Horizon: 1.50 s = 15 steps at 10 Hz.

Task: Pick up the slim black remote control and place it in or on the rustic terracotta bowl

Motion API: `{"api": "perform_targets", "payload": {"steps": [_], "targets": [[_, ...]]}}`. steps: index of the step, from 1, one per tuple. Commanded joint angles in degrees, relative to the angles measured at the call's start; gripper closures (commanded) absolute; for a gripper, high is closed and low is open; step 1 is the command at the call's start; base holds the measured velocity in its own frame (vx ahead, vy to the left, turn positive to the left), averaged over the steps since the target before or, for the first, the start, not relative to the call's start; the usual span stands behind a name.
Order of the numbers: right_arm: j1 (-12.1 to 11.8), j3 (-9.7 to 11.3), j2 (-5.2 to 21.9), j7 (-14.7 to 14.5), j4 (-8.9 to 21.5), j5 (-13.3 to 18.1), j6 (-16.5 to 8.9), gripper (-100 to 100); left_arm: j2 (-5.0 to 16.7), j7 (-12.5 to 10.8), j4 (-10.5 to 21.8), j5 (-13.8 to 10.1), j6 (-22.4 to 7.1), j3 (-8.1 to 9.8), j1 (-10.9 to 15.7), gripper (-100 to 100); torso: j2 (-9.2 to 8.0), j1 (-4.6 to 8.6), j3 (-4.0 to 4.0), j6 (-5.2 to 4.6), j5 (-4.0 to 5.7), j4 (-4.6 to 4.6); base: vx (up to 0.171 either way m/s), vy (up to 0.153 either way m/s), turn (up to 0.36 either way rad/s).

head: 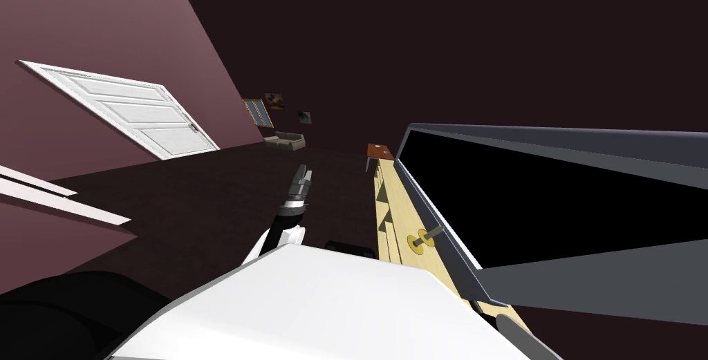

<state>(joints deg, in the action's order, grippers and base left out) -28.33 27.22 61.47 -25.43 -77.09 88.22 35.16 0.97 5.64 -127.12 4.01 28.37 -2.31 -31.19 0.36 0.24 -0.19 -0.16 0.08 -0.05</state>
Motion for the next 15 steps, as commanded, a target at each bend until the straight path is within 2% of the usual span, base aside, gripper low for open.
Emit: {"api": "perform_targets", "payload": {"steps": [1, 2, 4, 5, 6, 10, 11, 12, 13, 14, 15], "targets": [[0.00, 0.00, 0.00, 0.00, 0.00, 0.00, 0.00, 0, 0.00, 0.00, 0.00, 0.00, 0.00, 0.00, 0.00, 0, 0.00, 0.00, 0.00, 0.00, 0.00, 0.00, 0.000, 0.000, 0.000], [0.33, 0.59, -1.60, -0.48, 1.40, 0.33, -1.07, -100, 0.00, 0.00, 0.00, 0.00, 0.00, 0.00, 0.00, 0, 0.01, -0.05, -0.01, 0.00, -0.01, 0.00, -0.004, -0.006, 0.071], [0.73, 1.34, -3.59, -1.11, 3.16, 0.74, -2.41, -100, 0.00, 0.00, 0.00, 0.00, 0.00, 0.00, 0.00, 0, 0.00, -0.04, 0.00, 0.01, -0.01, 0.00, -0.008, -0.010, 0.073], [0.62, 1.28, -2.93, -0.33, 2.28, 0.99, -2.04, -100, 0.00, 0.00, 0.00, 0.00, 0.00, 0.00, 0.00, 0, -0.01, -0.04, 0.00, 0.01, -0.01, 0.00, -0.004, -0.005, 0.013], [0.64, 1.33, -3.04, -0.41, 2.39, 1.01, -2.21, 100, 0.00, 0.00, 0.00, 0.00, 0.00, 0.00, 0.00, 0, 0.01, -0.05, 0.00, 0.00, -0.02, 0.00, 0.000, 0.000, 0.000], [0.50, 1.42, -3.00, -0.39, 2.36, 1.00, -2.00, 100, 0.00, 0.00, 0.00, 0.00, 0.00, 0.00, 0.00, 0, 0.09, 0.14, -0.02, 0.07, 0.13, 0.05, -0.001, 0.000, -0.003], [0.51, 1.41, -3.00, -0.40, 2.36, 1.00, -2.01, 0, 0.00, 0.00, 0.00, 0.00, 0.00, 0.00, 0.00, 0, 0.09, 0.15, -0.02, 0.06, 0.13, 0.05, 0.000, 0.000, 0.000], [0.24, 0.45, -1.20, -0.36, 1.05, 0.25, -0.80, 100, 0.00, 0.00, 0.00, 0.00, 0.00, 0.00, 0.00, 0, 0.10, 0.15, -0.02, 0.06, 0.13, 0.05, 0.005, 0.008, -0.103], [0.08, 0.15, -0.41, -0.11, 0.34, 0.08, -0.27, 100, 0.00, 0.00, 0.00, 0.00, 0.00, 0.00, -0.01, 0, 0.11, 0.13, -0.03, 0.03, 0.09, 0.05, 0.014, 0.011, -0.093], [0.29, 0.45, -1.21, -0.55, 1.18, 0.21, -0.77, 100, 0.00, 0.00, 0.00, 0.00, 0.00, 0.00, 0.00, 0, 0.14, 0.11, -0.04, 0.05, 0.09, 0.04, 0.008, 0.003, -0.011], [0.29, 0.37, -1.07, -0.51, 1.10, 0.18, -0.60, 0, 0.00, 0.00, 0.00, 0.00, 0.00, 0.00, 0.00, 0, 0.13, 0.13, -0.04, 0.05, 0.14, 0.04, 0.000, 0.000, 0.000]]}}
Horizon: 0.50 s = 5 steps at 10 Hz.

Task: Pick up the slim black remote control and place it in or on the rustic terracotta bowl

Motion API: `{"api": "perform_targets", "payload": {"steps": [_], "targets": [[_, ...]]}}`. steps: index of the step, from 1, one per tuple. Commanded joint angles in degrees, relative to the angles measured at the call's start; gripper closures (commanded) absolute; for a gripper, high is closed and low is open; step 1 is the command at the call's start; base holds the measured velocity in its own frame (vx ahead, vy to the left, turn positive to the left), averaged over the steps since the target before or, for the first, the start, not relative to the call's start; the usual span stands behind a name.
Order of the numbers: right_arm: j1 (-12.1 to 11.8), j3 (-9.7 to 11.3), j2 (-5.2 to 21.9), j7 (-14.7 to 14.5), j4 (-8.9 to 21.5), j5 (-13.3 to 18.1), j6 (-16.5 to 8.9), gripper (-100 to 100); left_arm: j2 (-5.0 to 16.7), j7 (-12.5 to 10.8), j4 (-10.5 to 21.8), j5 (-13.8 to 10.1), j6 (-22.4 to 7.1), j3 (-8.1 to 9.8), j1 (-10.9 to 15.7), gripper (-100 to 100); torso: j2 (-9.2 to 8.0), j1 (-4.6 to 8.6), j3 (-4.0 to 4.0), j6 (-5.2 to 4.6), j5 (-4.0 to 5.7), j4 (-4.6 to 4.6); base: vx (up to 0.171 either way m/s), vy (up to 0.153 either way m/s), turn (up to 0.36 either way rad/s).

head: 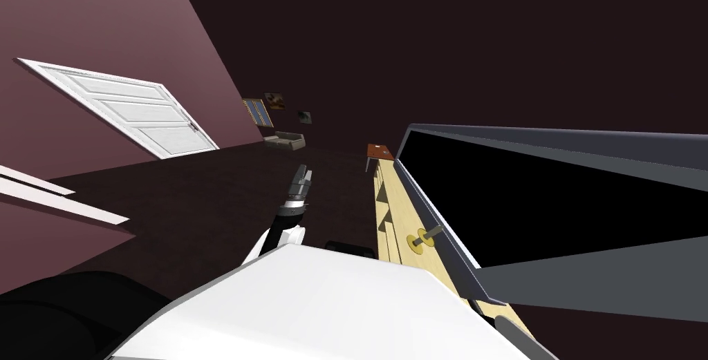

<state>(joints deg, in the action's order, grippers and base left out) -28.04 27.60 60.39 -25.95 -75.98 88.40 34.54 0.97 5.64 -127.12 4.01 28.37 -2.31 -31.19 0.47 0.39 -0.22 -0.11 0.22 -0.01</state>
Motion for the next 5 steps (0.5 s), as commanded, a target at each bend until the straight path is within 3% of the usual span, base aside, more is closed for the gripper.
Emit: {"api": "perform_targets", "payload": {"steps": [1, 5], "targets": [[-0.01, -1.87, 1.98, -0.81, -0.88, -1.46, 2.21, 100, 0.00, 0.00, 0.00, 0.00, 0.00, 0.00, 0.00, 0, 0.00, 0.00, 0.00, 0.00, 0.00, 0.00, -0.022, 0.059, -0.059], [0.00, -5.11, 4.47, -2.60, -2.14, -4.31, 6.15, 100, -0.01, 0.00, 0.00, 0.00, 0.00, -0.01, 0.00, 0, -0.08, -0.43, 0.06, 0.04, -0.10, 0.04, -0.021, 0.095, -0.037]]}}
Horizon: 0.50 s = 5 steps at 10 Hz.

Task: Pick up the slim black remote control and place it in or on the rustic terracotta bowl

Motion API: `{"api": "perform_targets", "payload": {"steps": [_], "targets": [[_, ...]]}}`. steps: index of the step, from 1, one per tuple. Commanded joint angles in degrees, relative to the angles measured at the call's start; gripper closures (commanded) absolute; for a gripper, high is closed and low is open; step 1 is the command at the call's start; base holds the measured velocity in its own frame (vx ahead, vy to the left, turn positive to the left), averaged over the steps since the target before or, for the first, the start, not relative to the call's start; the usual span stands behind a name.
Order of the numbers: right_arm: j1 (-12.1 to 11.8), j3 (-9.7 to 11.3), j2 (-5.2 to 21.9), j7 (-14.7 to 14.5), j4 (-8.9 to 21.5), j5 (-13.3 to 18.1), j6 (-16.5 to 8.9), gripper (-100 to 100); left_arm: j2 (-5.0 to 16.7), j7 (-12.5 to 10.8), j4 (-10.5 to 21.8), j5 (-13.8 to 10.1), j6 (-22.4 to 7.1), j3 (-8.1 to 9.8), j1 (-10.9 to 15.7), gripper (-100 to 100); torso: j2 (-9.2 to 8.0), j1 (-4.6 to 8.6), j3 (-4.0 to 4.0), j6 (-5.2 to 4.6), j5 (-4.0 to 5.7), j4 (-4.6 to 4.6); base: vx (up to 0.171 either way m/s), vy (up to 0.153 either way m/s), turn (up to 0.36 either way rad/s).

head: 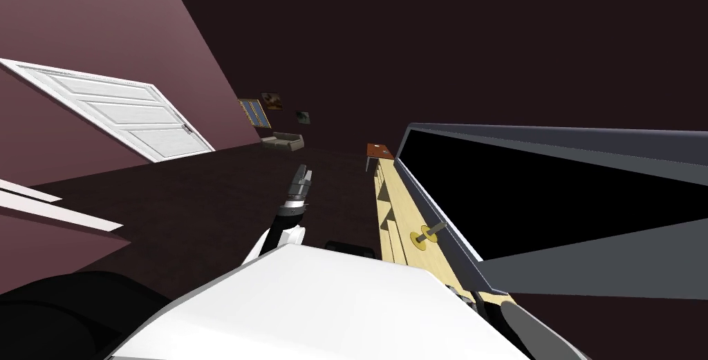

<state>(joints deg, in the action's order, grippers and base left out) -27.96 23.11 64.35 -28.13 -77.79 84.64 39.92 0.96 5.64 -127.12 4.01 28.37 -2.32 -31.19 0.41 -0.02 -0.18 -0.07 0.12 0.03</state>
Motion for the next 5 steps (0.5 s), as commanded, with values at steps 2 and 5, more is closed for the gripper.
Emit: {"api": "perform_targets", "payload": {"steps": [2, 5], "targets": [[-0.04, -2.46, 1.85, -1.47, -1.02, -2.18, 2.99, 100, 0.00, 0.00, 0.00, 0.00, 0.00, 0.00, 0.00, 0, -0.04, -0.01, 0.02, 0.00, 0.00, 0.01, -0.032, 0.094, -0.039], [0.04, -5.12, 3.91, -3.01, -2.03, -4.57, 6.26, 100, 0.00, 0.00, 0.00, 0.00, 0.00, 0.00, 0.00, 0, -0.11, -0.01, 0.06, 0.03, -0.01, 0.03, -0.031, 0.086, -0.033]]}}
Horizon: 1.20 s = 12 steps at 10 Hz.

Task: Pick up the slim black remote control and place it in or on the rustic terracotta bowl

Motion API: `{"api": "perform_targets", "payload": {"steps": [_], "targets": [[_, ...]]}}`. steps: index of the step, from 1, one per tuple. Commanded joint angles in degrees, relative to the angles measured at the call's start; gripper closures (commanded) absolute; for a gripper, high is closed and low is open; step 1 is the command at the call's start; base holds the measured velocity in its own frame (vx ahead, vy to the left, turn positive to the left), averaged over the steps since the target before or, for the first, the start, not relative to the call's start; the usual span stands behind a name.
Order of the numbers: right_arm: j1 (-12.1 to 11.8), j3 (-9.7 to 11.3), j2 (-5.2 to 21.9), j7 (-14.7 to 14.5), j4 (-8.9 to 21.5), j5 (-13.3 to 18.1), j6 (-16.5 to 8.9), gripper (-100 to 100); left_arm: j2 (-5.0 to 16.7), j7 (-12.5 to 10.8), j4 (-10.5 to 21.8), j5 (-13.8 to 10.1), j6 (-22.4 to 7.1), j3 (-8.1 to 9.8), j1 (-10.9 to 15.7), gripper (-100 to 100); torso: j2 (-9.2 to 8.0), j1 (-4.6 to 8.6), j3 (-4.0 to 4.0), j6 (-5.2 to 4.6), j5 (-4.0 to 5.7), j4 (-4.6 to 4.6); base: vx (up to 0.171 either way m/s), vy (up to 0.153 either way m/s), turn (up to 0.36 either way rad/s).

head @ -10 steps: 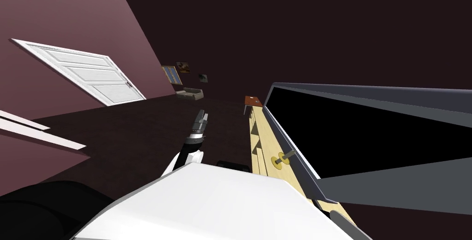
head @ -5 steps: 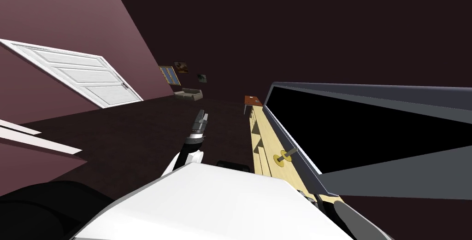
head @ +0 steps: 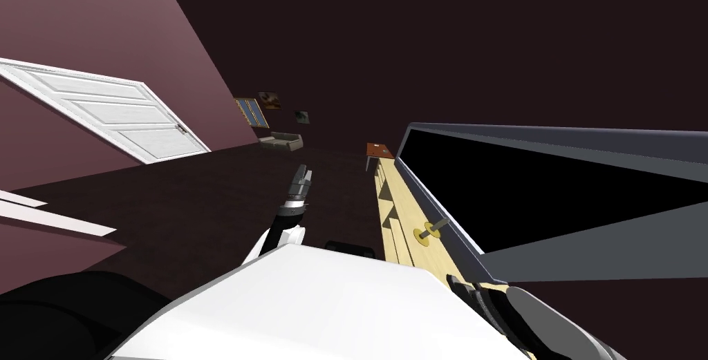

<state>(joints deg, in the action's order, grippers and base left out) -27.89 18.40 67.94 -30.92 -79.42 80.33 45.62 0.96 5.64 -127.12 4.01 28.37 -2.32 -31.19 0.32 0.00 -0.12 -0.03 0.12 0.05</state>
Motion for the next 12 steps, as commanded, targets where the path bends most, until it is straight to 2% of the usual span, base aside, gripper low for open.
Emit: {"api": "perform_targets", "payload": {"steps": [1, 6, 8, 10, 12], "targets": [[0.06, -1.96, 1.66, -1.12, -1.05, -1.67, 2.52, 100, 0.00, 0.00, 0.00, 0.00, 0.00, 0.00, 0.00, 0, 0.00, 0.00, 0.00, 0.00, 0.00, 0.00, -0.047, 0.108, -0.037], [0.40, -5.31, 5.91, -2.58, -2.18, -5.07, 6.78, 100, 0.00, 0.00, 0.00, 0.00, 0.00, 0.00, 0.00, 0, -0.08, 0.18, 0.04, 0.03, 0.00, 0.00, -0.057, 0.051, -0.013], [0.31, -5.71, 7.91, -1.53, -0.62, -5.83, 6.26, 100, 0.01, 0.00, 0.00, 0.00, 0.00, 0.01, 0.01, 0, -0.32, 0.50, 0.16, 0.00, 0.03, 0.03, -0.153, -0.071, 0.061], [-0.22, -5.63, 9.75, 0.15, 1.92, -5.82, 4.53, 100, 0.02, 0.00, 0.00, 0.00, 0.00, 0.02, 0.02, 0, -0.70, 0.94, 0.37, -0.11, 0.13, 0.09, -0.223, -0.152, 0.080], [-0.40, -5.57, 10.24, 0.63, 2.64, -5.73, 4.00, 100, 0.02, 0.00, 0.01, 0.00, -0.01, 0.02, 0.01, 0, -0.62, 0.96, 0.35, -0.16, 0.17, 0.09, -0.123, -0.094, 0.016]]}}
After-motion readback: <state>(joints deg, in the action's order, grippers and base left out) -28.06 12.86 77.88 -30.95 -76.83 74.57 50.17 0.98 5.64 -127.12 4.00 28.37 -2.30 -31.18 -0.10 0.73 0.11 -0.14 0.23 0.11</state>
